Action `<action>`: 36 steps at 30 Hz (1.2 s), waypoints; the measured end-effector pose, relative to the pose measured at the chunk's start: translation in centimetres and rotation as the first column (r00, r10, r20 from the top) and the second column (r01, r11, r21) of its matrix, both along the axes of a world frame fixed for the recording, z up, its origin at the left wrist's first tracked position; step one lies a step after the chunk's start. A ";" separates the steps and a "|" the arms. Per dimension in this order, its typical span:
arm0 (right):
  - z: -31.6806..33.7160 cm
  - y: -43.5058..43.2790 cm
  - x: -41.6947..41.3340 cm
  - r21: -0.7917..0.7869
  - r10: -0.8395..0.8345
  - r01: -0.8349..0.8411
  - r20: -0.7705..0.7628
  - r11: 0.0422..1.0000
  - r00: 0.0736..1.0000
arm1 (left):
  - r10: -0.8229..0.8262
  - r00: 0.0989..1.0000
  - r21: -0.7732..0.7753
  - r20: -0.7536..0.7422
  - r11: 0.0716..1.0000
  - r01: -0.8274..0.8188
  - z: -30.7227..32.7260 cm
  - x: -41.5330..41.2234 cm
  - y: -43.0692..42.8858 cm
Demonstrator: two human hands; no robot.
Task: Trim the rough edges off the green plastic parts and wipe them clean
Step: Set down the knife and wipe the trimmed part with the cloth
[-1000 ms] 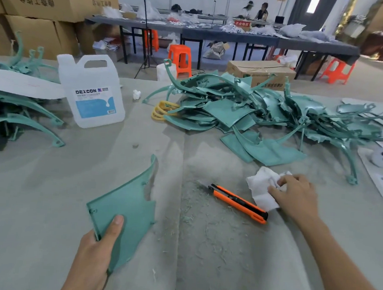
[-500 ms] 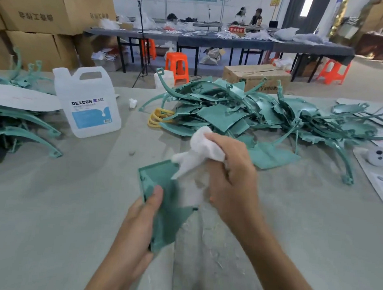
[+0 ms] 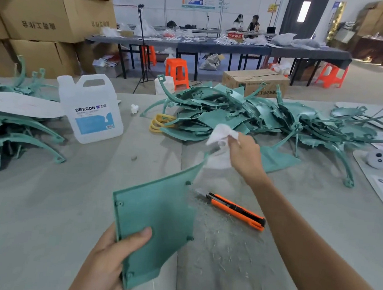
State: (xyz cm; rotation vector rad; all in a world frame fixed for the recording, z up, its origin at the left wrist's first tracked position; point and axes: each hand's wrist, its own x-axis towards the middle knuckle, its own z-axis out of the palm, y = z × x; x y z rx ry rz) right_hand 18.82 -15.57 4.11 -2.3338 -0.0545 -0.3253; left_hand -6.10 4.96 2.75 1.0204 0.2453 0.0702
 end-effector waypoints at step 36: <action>-2.9 2.8 -18.0 0.949 0.569 -0.150 -0.037 0.278 0.821 | 0.051 0.998 -0.029 0.046 0.998 -0.050 0.2 4.9 -3.0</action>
